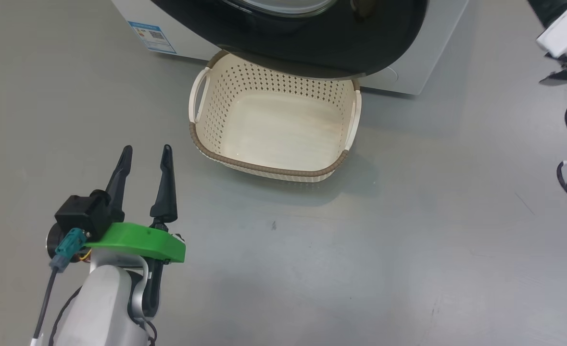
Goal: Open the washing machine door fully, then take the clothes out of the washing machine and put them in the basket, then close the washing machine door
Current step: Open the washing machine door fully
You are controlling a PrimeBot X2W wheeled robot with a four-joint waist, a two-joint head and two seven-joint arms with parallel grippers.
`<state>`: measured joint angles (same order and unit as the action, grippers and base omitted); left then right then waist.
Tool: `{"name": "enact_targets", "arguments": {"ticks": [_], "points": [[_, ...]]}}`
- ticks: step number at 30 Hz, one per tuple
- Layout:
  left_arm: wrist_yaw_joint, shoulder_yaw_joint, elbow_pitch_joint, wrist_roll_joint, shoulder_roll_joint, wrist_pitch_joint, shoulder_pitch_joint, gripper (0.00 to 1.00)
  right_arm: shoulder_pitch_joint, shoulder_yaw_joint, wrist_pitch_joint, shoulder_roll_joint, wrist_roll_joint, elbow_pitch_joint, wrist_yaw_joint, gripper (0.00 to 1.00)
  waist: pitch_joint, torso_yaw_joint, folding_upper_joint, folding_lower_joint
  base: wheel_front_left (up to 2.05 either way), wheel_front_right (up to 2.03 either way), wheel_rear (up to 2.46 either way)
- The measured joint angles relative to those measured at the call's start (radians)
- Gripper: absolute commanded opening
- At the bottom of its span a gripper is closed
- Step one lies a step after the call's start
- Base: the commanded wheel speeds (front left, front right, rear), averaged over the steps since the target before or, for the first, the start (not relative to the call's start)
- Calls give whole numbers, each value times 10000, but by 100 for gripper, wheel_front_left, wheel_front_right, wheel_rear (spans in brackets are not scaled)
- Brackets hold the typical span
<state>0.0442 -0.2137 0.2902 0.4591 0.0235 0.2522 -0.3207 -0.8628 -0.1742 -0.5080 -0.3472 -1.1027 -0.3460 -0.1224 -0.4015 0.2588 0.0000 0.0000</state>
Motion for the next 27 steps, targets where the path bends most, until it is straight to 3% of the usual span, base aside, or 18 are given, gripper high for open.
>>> {"name": "enact_targets", "arguments": {"ticks": [12, 19, 24, 25, 26, 27], "points": [[-8, 25, -31, -50, 6, 0, 84, 100, 1673, -1693, 2558, -1283, 3005, 3097, -73, 0, -22, -308, 0, 0, 0, 0, 0], [8, 84, -29, -52, 6, 0, 86, 100, 3005, -1639, 4056, -1887, 4326, 3417, -73, 0, -20, -351, 0, 0, 0, 0, 0], [10, 115, -27, -52, 6, 0, 113, 100, 3982, -1638, 4800, -1831, 4819, 3405, 38, 0, -6, -379, 0, 0, 0, 0, 0], [12, 115, -27, -54, 6, 0, 121, 100, 4165, -1634, 4939, -1793, 4846, 3396, 125, 12, -2, -384, 0, 0, 0, 0, 0], [19, 115, -25, -56, 6, 0, 129, 100, 4328, -1634, 5079, -1762, 4928, 3392, 178, 80, 2, -388, 0, 0, 0, 0, 0], [19, 115, -25, -82, 6, 0, 134, 100, 4477, -1632, 5212, -1735, 5012, 3382, 276, 100, 6, -393, 0, 0, 0, 0, 0]]}}
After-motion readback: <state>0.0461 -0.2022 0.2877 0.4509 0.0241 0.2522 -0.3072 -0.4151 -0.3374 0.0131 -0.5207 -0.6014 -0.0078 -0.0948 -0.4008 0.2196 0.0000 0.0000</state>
